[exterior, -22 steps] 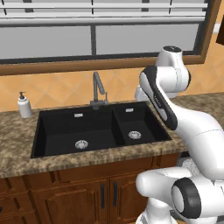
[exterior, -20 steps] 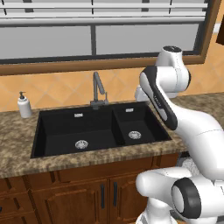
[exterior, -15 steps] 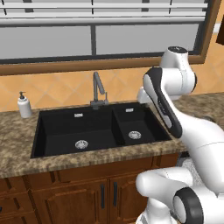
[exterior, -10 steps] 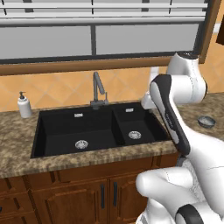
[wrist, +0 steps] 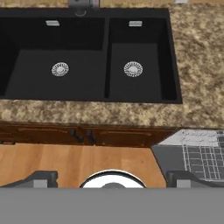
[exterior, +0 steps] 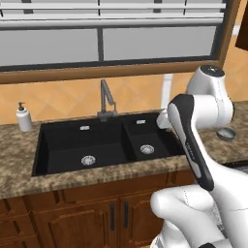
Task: Pick up the cup and bowl from the counter, place them in the dishwasher, and close the dishwasher door.
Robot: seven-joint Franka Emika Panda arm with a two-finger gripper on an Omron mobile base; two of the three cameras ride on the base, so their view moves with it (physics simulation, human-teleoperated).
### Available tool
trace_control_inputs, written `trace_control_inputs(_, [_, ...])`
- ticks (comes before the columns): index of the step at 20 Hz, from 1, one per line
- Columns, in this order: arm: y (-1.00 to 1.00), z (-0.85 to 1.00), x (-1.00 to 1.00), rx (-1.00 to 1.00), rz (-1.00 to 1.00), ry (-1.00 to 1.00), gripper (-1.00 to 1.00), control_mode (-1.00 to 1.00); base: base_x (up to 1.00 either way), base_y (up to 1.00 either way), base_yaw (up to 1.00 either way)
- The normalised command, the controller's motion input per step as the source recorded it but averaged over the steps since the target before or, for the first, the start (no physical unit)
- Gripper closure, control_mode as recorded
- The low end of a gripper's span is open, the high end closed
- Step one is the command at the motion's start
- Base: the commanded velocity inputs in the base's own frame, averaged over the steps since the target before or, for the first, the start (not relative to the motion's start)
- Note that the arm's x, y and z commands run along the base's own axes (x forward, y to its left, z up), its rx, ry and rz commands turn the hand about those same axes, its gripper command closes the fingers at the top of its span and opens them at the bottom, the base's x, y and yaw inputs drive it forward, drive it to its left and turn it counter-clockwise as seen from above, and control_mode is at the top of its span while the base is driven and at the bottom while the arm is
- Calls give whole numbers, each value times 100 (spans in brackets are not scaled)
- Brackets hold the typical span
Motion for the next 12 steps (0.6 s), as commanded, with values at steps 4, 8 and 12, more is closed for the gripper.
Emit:
trace_control_inputs(4, [0, 0, 0, 0, 0, 0, -100, 100, -7, 25, -55])
trace_control_inputs(8, [0, 0, 0, 0, 0, 0, -100, 100, 0, 46, -87])
trace_control_inputs(12, [0, 0, 0, 0, 0, 0, -100, 100, -6, 39, -88])
